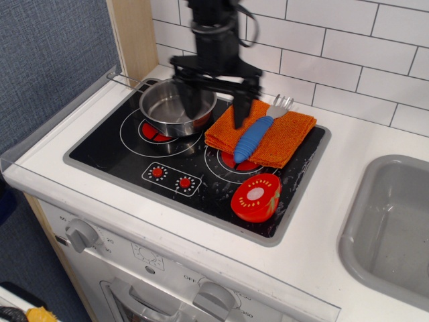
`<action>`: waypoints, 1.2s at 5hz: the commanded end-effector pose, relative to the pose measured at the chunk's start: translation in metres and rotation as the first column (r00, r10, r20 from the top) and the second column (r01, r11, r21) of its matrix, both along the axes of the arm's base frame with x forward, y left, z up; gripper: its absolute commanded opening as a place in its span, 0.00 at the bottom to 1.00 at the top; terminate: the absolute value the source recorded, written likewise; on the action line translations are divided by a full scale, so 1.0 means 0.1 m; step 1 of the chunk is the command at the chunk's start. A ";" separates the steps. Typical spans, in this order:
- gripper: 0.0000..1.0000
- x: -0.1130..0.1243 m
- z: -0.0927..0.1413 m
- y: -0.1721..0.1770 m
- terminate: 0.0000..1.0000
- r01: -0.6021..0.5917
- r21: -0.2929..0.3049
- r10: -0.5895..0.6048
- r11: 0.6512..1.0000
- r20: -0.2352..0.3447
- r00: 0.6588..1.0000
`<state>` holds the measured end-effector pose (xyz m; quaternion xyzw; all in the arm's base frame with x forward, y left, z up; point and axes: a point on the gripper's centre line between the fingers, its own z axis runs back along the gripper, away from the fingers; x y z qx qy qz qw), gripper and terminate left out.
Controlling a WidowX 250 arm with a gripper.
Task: Put the pot on the bottom left.
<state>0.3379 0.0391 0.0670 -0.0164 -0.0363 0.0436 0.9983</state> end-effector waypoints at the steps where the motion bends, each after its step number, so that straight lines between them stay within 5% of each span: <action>1: 1.00 0.31 -0.08 0.27 0.00 -0.010 0.029 0.010 1.000 0.005 1.000; 4: 1.00 0.44 -0.28 0.33 0.00 -0.011 0.057 0.013 0.998 -0.041 0.999; 5: 0.00 0.44 -0.30 0.35 0.00 -0.004 0.065 0.008 0.998 -0.051 0.999; 6: 0.00 0.42 -0.30 0.35 0.00 -0.004 0.059 0.007 0.998 -0.051 0.999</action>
